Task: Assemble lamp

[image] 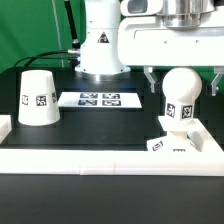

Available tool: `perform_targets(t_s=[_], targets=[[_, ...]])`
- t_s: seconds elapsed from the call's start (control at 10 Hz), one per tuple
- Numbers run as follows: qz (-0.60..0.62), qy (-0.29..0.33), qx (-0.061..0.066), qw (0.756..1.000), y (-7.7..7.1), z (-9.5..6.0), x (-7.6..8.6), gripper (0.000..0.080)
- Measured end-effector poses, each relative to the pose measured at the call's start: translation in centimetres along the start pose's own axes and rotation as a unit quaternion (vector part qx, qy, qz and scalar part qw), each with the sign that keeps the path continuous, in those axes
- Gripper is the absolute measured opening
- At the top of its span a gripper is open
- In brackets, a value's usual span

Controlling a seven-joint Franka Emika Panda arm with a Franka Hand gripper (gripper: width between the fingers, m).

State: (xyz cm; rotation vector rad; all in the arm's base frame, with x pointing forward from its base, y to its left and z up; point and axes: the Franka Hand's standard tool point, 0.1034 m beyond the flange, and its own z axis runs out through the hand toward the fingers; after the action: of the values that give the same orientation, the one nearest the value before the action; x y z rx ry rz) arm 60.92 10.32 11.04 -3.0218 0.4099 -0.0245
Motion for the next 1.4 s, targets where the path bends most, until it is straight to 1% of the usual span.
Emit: perform_targets(t_s=[0.2,0.5,0.7,0.9,1.1,1.3,1.4], targets=[[-0.079,0.002,-0.004,0.997,-0.10,-0.16,0.25,0.0699],[-0.228,0.004,-0.020,0.973,-0.05,-0.25,0.38,0.0699],[-0.313,0.003,-0.026,0.950,-0.03,-0.25,0.39,0.0699],[-0.393,0.007,-0.036,0.919,-0.25,-0.26,0.50,0.0699],[-0.461,0.004,-0.042,0.887,0.06,-0.30,0.65,0.0699],[-0.474,0.012,-0.044,0.880,-0.11,-0.28,0.81,0.0699],[-0.497,0.008,-0.048,0.866,0.00,-0.27,0.77,0.0699]])
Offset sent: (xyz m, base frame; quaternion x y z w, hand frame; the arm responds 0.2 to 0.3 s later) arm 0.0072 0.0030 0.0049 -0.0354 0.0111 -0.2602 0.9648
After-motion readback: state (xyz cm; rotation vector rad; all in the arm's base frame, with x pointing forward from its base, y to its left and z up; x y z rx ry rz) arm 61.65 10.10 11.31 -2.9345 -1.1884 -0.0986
